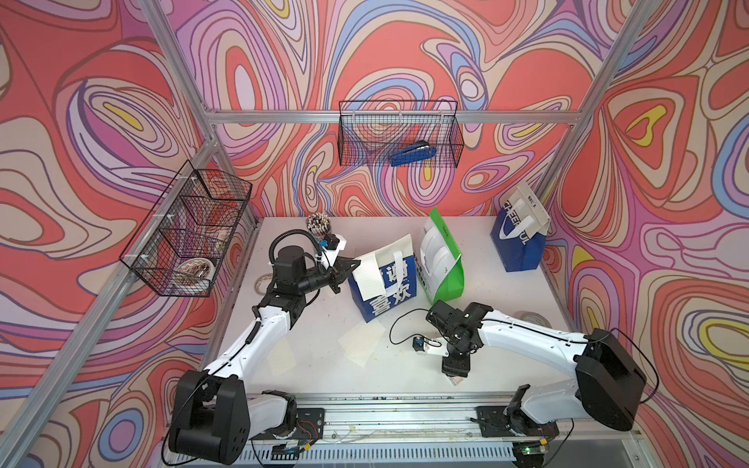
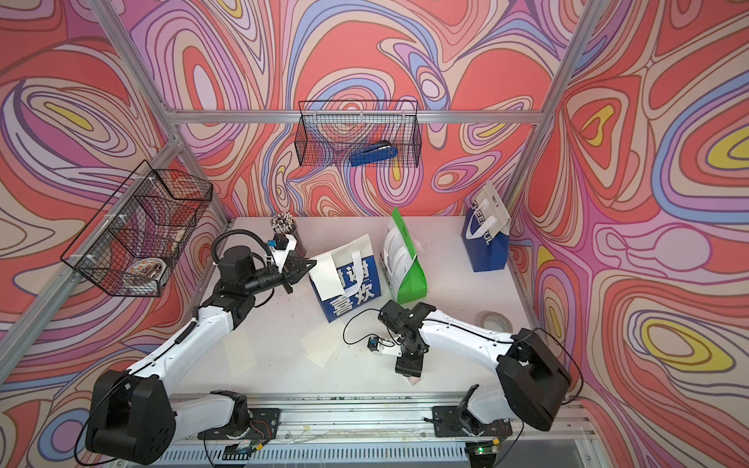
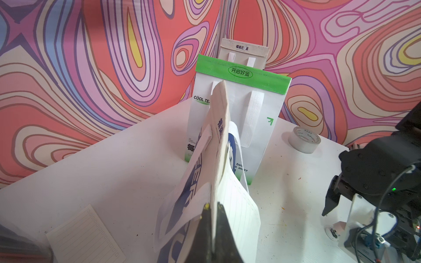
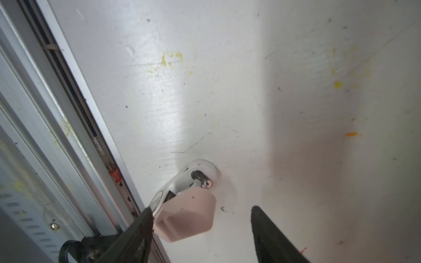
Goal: Staple the receipts to the bags
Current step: Pick up the stapler from the center of the board.
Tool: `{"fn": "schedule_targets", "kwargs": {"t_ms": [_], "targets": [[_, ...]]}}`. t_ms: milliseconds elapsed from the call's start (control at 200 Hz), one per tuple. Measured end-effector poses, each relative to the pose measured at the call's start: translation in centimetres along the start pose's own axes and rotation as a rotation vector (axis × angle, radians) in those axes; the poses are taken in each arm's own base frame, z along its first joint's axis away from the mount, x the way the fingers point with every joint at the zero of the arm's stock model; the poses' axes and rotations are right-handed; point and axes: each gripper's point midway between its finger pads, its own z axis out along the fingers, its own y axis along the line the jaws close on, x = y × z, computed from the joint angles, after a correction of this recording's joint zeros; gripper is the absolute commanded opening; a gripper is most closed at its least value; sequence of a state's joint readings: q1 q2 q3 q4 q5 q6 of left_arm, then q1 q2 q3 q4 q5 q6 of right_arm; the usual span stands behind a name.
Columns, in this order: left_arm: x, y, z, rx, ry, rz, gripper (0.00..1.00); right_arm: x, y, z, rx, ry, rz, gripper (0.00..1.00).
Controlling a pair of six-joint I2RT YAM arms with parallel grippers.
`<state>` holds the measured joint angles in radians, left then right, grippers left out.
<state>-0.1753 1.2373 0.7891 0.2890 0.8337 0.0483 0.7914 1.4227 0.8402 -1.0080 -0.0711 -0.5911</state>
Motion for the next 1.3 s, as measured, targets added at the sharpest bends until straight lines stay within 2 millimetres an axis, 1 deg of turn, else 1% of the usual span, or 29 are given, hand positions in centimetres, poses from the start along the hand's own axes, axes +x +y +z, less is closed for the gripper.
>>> {"fn": "schedule_targets", "kwargs": {"t_ms": [115, 260, 341, 406, 501, 536, 711, 881, 931, 956, 1057, 1092, 1227, 1302], "targets": [[0.0, 0.1, 0.0, -0.003, 0.000, -0.001, 0.00, 0.3, 0.7, 0.4, -0.042, 0.022, -0.008, 0.66], [0.0, 0.4, -0.2, -0.010, -0.001, -0.002, 0.00, 0.2, 0.9, 0.6, -0.061, 0.019, -0.018, 0.55], [0.0, 0.4, -0.2, -0.012, -0.002, -0.002, 0.00, 0.2, 1.0, 0.8, -0.065, 0.028, -0.020, 0.43], [0.0, 0.4, -0.2, -0.012, -0.002, -0.002, 0.00, 0.3, 0.8, 1.0, -0.059, 0.038, -0.025, 0.28], [0.0, 0.5, -0.2, -0.013, -0.002, -0.002, 0.00, 0.2, 0.3, 0.9, -0.028, 0.044, -0.047, 0.14], [0.0, 0.5, -0.3, -0.014, -0.002, -0.003, 0.00, 0.0, 0.0, 0.7, -0.014, 0.043, -0.051, 0.12], [0.0, 0.7, -0.4, -0.020, -0.003, -0.004, 0.00, -1.4, -1.7, -0.3, 0.057, 0.009, -0.116, 0.11], [0.0, 0.7, -0.4, -0.018, -0.004, -0.011, 0.00, -3.3, -2.9, -1.0, 0.134, -0.033, -0.268, 0.14], [0.0, 0.8, -0.4, -0.021, -0.005, -0.011, 0.00, -3.7, -3.3, -0.9, 0.155, -0.034, -0.313, 0.15], [0.0, 0.9, -0.4, -0.022, -0.005, -0.011, 0.00, -3.8, -3.6, -0.8, 0.166, -0.031, -0.333, 0.17], [0.0, 1.0, -0.3, -0.022, -0.004, -0.016, 0.00, -4.1, -4.4, 0.1, 0.196, -0.010, -0.398, 0.20], [0.1, 1.0, -0.3, -0.022, -0.004, -0.020, 0.00, -4.1, -4.6, 0.5, 0.202, -0.004, -0.415, 0.22], [0.1, 1.1, -0.2, -0.018, -0.005, -0.023, 0.00, -4.2, -4.8, 1.1, 0.226, -0.007, -0.451, 0.42], [0.1, 1.1, -0.2, -0.019, -0.006, -0.025, 0.00, -4.0, -5.0, 1.2, 0.244, -0.009, -0.437, 0.48]]}}
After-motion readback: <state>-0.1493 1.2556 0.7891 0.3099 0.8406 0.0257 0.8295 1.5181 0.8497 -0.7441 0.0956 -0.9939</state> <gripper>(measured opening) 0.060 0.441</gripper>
